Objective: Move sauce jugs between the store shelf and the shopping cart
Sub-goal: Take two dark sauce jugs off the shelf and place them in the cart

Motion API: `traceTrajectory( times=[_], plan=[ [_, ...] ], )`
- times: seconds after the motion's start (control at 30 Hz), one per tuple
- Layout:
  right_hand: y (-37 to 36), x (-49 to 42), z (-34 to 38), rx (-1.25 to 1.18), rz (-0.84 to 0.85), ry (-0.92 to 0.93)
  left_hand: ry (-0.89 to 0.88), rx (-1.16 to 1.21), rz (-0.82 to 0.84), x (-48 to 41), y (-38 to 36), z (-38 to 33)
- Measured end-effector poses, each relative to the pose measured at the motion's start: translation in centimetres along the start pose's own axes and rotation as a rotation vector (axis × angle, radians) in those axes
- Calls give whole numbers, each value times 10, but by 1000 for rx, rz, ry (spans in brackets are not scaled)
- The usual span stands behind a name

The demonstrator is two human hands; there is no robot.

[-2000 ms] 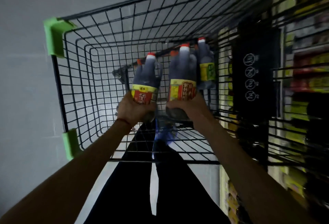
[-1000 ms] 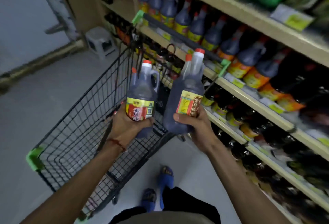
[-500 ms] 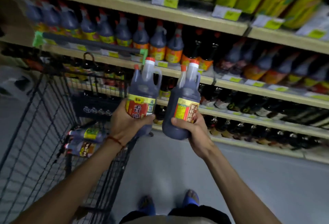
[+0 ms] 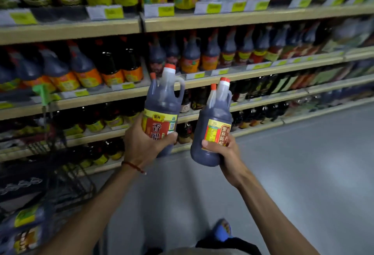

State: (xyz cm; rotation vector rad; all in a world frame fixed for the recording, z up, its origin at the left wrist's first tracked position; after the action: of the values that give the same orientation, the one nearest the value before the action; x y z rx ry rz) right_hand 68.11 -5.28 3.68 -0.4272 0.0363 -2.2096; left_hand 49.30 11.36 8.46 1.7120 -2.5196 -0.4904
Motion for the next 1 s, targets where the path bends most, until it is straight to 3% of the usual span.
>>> traceTrajectory(
  times=[0.37, 1.0],
  plan=[
    [291, -22, 59, 74, -220, 9, -54, 160, 123, -4, -293, -85],
    [616, -151, 173, 42, -505, 39, -47, 130, 501, -108, -718, -169]
  ],
)
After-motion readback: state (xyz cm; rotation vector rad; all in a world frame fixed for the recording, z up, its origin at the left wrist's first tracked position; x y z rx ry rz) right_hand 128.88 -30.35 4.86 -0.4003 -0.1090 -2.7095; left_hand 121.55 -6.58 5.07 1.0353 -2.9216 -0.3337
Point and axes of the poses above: each hand's wrist, its own x-axis away from the middle knuckle, its own y-axis out of the back of the hand, z = x × y, the point moved 8 cm from there along -x, towards the middle knuckle, and after that the axes turned 6 degrees about x, right-handed, at the moved point
